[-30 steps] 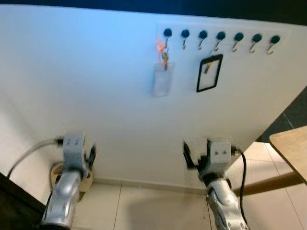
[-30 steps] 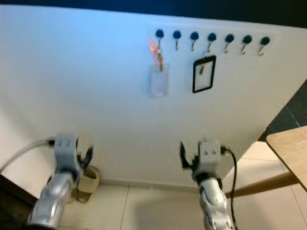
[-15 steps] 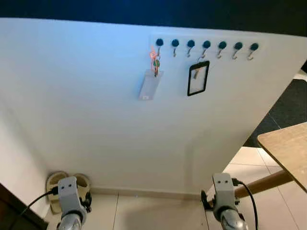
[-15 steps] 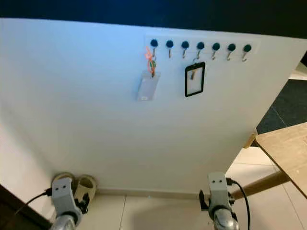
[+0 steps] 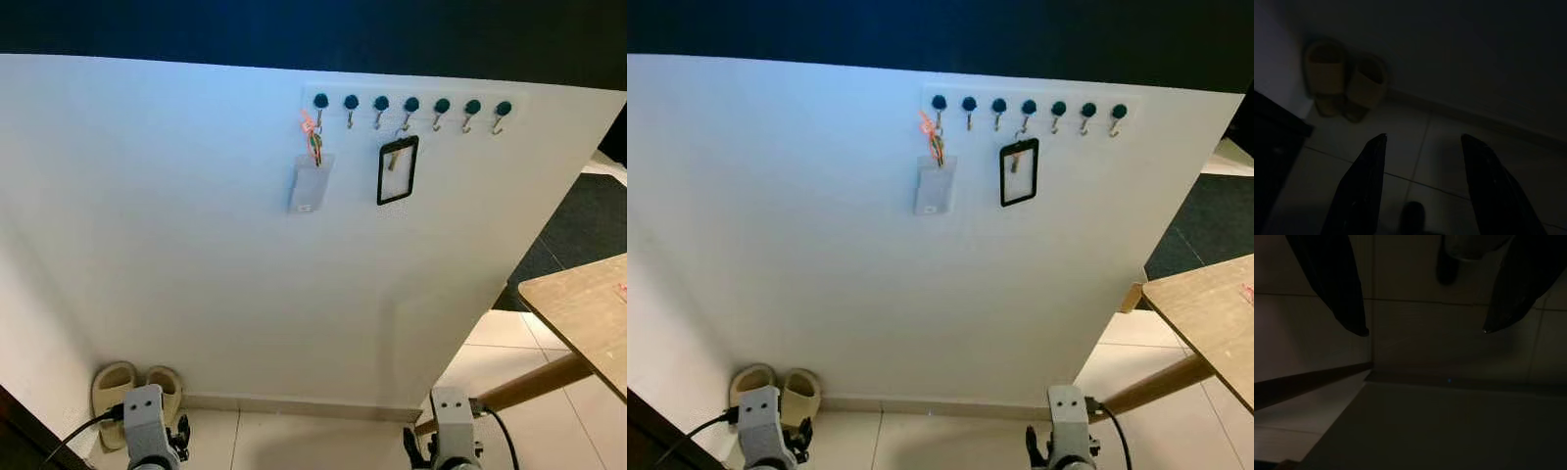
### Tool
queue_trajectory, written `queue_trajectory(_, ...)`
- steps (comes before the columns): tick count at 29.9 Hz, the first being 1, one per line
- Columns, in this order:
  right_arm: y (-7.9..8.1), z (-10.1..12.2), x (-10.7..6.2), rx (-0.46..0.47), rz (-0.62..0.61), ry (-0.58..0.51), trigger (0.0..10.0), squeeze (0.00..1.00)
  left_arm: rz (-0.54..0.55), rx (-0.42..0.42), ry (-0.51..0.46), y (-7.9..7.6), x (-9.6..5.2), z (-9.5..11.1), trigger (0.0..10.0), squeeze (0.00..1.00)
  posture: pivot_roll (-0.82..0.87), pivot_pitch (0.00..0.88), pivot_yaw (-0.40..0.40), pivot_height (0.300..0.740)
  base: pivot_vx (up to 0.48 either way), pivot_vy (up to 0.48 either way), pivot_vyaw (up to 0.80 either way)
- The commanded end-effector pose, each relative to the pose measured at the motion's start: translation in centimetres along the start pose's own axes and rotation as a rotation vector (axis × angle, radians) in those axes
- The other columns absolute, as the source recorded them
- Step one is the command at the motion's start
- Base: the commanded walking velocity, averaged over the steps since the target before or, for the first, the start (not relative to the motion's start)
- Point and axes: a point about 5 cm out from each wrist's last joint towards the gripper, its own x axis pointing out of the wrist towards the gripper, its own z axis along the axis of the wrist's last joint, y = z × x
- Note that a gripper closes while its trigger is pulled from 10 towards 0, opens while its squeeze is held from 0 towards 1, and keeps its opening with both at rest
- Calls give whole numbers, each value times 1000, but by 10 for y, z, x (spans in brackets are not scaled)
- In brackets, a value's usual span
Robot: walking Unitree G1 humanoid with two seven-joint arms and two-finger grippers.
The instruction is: Hang keys on a hook
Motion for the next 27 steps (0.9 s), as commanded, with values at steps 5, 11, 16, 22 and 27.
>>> queue_trajectory(5,3,-5,-1,20,20,33,10000,0,-37,-9,-8,-4,1,0,10000,0,23,5,-21,740,0,0,-160)
queue_trajectory(11,8,-4,1,-4,45,33,10000,0,-48,-3,8,-8,1,-4,10000,0,22,16,-17,740,0,0,-800)
queue_trajectory(16,10,-7,0,-11,50,42,10000,0,-64,4,-33,-11,0,-1,10000,0,29,28,-18,740,0,0,-800)
queue_trajectory(22,12,-9,-1,-23,62,50,10000,0,-64,6,-39,-10,0,-1,10000,0,31,39,-19,740,0,0,-800)
queue_trajectory(27,14,-12,-2,-38,72,54,10000,0,-55,-5,-41,-9,-1,-2,10000,0,29,44,-21,740,0,0,-800)
